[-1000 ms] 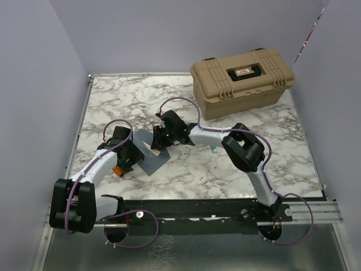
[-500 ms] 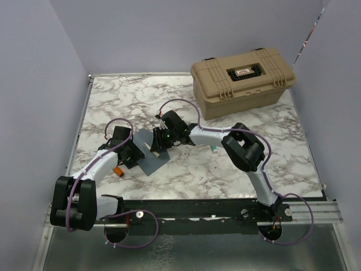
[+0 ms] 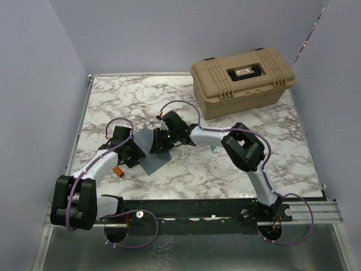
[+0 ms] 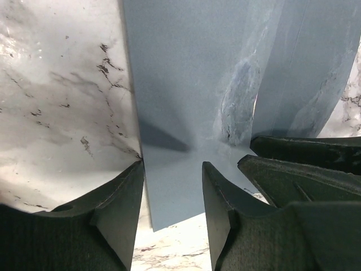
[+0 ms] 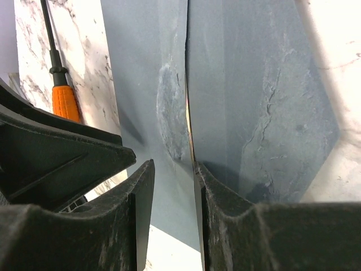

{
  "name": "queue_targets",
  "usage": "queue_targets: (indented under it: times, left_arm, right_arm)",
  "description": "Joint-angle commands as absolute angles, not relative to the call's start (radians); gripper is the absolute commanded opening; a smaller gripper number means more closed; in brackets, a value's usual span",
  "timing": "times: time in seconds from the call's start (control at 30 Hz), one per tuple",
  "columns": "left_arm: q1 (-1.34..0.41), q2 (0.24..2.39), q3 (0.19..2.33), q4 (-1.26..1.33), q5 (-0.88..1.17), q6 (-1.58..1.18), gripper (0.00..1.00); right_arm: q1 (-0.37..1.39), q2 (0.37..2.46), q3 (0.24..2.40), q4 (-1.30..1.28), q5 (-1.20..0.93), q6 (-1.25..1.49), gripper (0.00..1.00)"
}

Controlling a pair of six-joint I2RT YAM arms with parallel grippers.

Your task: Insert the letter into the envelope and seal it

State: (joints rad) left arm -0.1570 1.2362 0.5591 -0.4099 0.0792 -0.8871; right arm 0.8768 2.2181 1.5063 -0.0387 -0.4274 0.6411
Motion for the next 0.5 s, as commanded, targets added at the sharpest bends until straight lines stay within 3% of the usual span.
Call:
queue_targets:
  times: [0.0, 0.13, 0.3, 0.47]
  left_arm:
    - [-0.156, 1.221, 0.578, -0.468, 0.023, -0.818, 0.49]
    - [-0.155, 1.168, 0.627, -0.501, -0.048, -0.766, 0.55]
    - [-0.154, 1.139, 0.702, -0.499, -0.212, -0.734, 0.75]
    - [-0.153, 1.184, 0.803, -0.461, -0.261, -0.666, 0.97]
  right_arm:
    - [0.858, 2.149, 1.488, -0.033, -0.358, 0.654, 0.39]
    - [0.823, 2.033, 1.433, -0.071, -0.231, 0.671, 0.5]
    - [0.812, 1.851, 1.293, -0.182, 0.127, 0.62, 0.68]
    - [0.795, 1.744, 1.22, -0.374, 0.382, 0.574, 0.78]
